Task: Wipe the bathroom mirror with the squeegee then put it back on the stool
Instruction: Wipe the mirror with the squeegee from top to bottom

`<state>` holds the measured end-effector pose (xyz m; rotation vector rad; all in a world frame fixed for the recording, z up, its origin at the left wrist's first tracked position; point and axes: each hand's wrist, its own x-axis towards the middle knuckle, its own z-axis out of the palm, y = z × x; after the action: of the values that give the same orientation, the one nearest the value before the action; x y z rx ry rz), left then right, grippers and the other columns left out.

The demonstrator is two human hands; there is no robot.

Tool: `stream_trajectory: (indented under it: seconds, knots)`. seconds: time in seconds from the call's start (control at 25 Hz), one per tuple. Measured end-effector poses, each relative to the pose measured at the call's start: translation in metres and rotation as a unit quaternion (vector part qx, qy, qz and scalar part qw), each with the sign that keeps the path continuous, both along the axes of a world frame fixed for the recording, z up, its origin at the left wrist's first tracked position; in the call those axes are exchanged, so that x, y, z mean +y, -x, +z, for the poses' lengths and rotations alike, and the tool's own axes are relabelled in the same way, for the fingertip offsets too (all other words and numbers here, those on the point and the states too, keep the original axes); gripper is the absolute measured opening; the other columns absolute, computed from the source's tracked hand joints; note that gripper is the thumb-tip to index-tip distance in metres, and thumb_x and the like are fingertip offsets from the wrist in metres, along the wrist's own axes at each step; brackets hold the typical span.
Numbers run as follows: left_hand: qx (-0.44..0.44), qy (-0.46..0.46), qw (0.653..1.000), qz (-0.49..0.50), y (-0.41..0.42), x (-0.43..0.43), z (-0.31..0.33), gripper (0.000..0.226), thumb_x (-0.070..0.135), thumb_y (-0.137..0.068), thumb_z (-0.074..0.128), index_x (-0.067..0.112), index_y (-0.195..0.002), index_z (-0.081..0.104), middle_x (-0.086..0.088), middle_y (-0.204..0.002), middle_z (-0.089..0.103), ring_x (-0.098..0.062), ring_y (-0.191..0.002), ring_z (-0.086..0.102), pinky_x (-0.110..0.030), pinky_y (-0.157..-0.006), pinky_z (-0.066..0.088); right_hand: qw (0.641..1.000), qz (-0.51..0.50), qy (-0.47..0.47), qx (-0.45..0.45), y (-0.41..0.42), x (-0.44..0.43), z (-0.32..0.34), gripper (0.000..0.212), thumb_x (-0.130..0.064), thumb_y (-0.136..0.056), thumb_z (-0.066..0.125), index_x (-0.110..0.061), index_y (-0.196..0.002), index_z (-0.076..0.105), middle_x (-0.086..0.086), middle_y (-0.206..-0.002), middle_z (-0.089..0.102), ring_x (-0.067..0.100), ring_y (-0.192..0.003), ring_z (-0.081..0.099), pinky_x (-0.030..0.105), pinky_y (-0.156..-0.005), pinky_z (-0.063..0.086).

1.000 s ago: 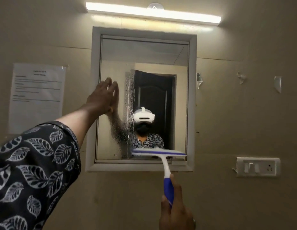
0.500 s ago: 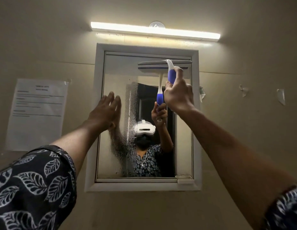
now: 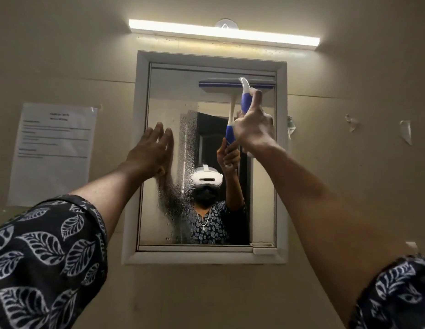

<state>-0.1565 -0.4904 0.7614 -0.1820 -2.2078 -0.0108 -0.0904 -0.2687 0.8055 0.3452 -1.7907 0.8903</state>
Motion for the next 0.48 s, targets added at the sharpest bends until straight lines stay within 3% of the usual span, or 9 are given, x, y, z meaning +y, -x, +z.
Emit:
stream_trajectory:
  seconds: [0.2, 0.36, 0.48]
  knots:
    - [0.003, -0.001, 1.000, -0.003, -0.004, 0.002, -0.001, 0.107, 0.002, -0.074, 0.076, 0.013, -0.153, 0.004, -0.010, -0.160, -0.004, -0.032, -0.148, 0.000, -0.040, -0.117, 0.018, 1.000, 0.016, 0.000, -0.005, -0.009, 0.000, -0.033, 0.052, -0.010, -0.093, 0.044, -0.026, -0.137, 0.021, -0.007, -0.069, 0.040, 0.012, -0.058, 0.050, 0.027, -0.050, 0.047]
    - [0.000, -0.007, 1.000, -0.005, -0.006, 0.003, -0.001, 0.107, 0.001, -0.074, 0.075, 0.013, -0.153, 0.005, -0.010, -0.160, -0.004, -0.032, -0.148, 0.000, -0.040, -0.118, 0.018, 0.998, 0.046, 0.016, -0.046, -0.021, -0.001, -0.063, 0.045, -0.018, -0.097, 0.040, -0.030, -0.135, 0.020, 0.007, -0.086, 0.051, 0.023, -0.071, 0.061, 0.038, -0.063, 0.056]
    - [-0.001, -0.007, 1.000, -0.008, -0.005, 0.003, 0.000, 0.108, 0.002, -0.072, 0.077, 0.012, -0.153, 0.006, -0.011, -0.160, -0.003, -0.033, -0.148, 0.001, -0.041, -0.118, 0.018, 0.995, 0.061, 0.024, -0.074, -0.029, 0.000, -0.098, 0.049, -0.020, -0.097, 0.040, -0.035, -0.137, 0.017, 0.007, -0.085, 0.051, 0.020, -0.068, 0.060, 0.034, -0.060, 0.054]
